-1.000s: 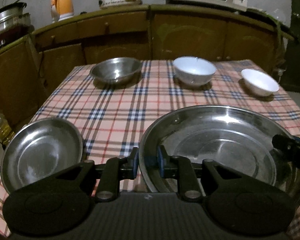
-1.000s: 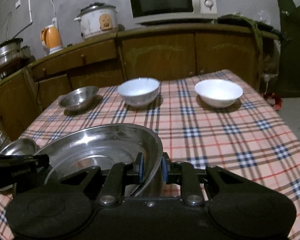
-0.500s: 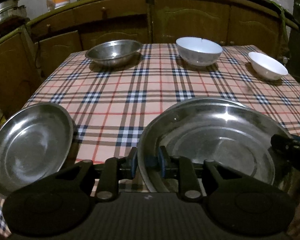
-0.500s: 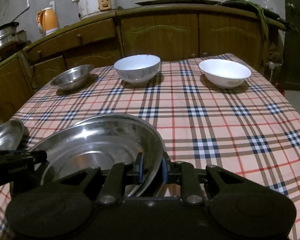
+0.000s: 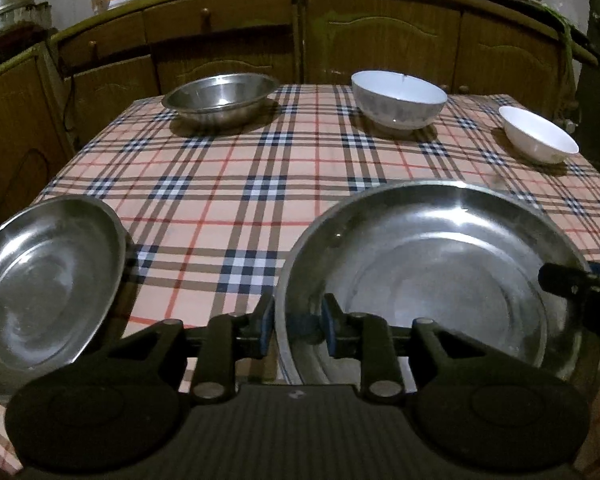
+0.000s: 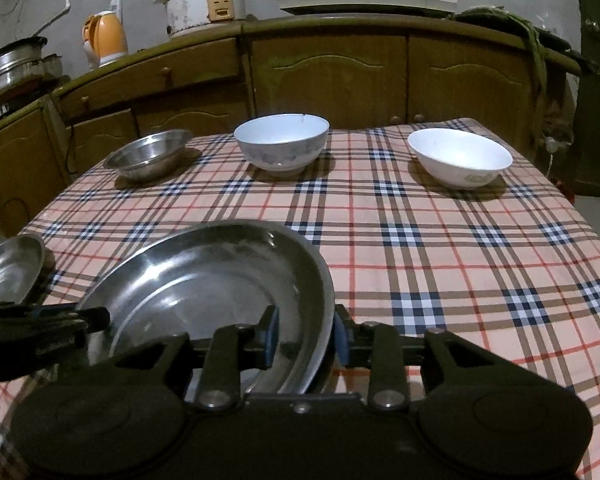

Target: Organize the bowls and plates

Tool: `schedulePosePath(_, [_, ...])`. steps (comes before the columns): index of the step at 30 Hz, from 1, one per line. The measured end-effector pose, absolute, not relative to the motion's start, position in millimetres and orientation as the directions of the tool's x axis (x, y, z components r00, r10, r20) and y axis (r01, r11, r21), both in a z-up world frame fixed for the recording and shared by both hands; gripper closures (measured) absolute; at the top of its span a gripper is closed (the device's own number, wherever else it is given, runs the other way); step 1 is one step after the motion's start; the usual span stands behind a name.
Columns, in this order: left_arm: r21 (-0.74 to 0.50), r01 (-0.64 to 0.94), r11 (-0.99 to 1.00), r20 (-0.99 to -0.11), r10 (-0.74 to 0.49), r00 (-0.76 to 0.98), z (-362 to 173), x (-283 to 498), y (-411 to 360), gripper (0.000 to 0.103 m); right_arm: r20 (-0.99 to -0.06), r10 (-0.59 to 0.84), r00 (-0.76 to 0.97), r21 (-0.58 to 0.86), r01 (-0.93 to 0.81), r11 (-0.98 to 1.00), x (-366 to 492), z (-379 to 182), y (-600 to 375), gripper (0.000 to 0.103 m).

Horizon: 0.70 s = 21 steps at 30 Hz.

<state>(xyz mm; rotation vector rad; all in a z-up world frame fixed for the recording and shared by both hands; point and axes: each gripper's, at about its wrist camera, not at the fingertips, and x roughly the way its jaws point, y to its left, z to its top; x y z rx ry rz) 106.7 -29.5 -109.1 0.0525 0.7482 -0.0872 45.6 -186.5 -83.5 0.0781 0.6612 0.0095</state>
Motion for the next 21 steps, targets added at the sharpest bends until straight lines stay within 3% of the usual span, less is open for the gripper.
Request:
schedulePosePath(9, [-0.002,0.081,0.997,-0.663,-0.062,0.746,-96.2,102.4,-23.1,0.073,-0.58,-0.013,0.815,0.071,0.066,0.995,37.8,-65.7,-198.3,0.056])
schedulePosePath(15, [-0.017,0.059,0.998,-0.65,-0.056,0.758,-76.6,94.0,-12.1,0.057,-0.555,0.068,0.829,0.119,-0.001,0.993,32.4,-41.7,-185.1,0.052])
schedulePosePath(17, [-0.023,0.051,0.998,-0.646,-0.054,0.761,-69.0,90.3,-6.8,0.047,-0.552,0.093,0.829,0.139,-0.018,0.99,31.2,-35.4,-178.7,0.052])
schedulePosePath(21, [-0.025,0.031,0.999,-0.64,-0.04,0.767,-54.4,82.8,4.9,0.04,-0.552,0.132,0.823,0.169,-0.045,0.985,31.3,-23.5,-164.2,0.051])
